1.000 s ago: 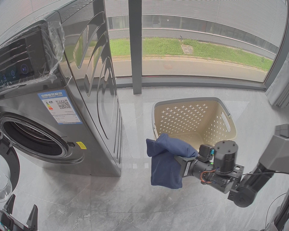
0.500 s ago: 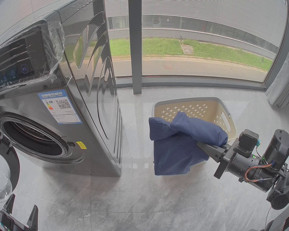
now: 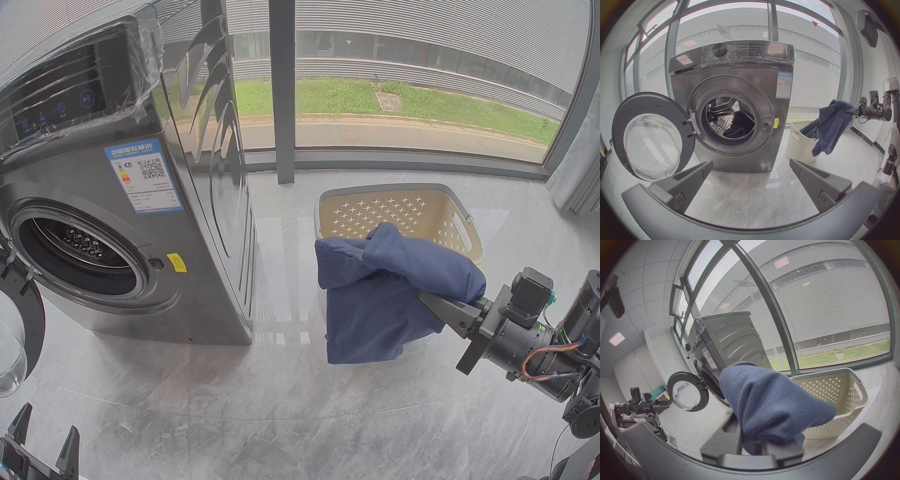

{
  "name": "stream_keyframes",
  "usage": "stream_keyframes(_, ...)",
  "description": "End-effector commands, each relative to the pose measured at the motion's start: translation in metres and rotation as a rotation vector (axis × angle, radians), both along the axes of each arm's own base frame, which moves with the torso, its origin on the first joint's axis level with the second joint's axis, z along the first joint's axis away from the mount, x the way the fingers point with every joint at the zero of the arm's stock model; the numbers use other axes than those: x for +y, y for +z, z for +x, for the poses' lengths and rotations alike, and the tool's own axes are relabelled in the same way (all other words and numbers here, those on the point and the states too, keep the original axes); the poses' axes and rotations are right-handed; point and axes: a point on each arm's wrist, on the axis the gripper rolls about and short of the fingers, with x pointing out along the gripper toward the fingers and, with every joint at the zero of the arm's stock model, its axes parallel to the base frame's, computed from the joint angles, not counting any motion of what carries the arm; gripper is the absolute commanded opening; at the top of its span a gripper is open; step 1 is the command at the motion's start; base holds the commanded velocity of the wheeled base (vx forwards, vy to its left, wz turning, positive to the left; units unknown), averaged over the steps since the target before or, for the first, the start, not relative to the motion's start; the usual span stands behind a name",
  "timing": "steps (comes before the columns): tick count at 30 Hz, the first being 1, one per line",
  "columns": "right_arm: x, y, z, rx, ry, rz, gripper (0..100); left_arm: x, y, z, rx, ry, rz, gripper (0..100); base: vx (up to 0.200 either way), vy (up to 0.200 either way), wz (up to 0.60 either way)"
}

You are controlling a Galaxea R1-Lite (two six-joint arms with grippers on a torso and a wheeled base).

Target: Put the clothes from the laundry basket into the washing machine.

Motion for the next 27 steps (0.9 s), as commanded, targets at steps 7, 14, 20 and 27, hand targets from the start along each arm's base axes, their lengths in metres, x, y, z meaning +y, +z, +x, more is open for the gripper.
stream_keyframes(7,0.0076,0.0010,-0.0074,-0.002,0.043,0.006,0,0.0000,-0.0044,0.0003,0.005,0.001,-0.003,100,-0.143,0.000,0.00)
stream_keyframes(14,0.0078,0.0010,-0.0076,-0.001,0.045,0.008,0,0.0000,-0.0044,0.0003,0.005,-0.001,-0.005,100,0.000,0.086,0.00)
stream_keyframes(20,0.0082,0.0003,-0.0072,0.003,0.045,0.007,0,0.0000,-0.0044,0.0003,0.005,-0.001,-0.005,100,0.000,0.200,0.00)
stream_keyframes(27,0.0099,-0.0007,-0.0077,0.006,0.053,0.004,0,0.0000,-0.0044,0.0003,0.005,-0.001,-0.006,100,0.000,0.200,0.00)
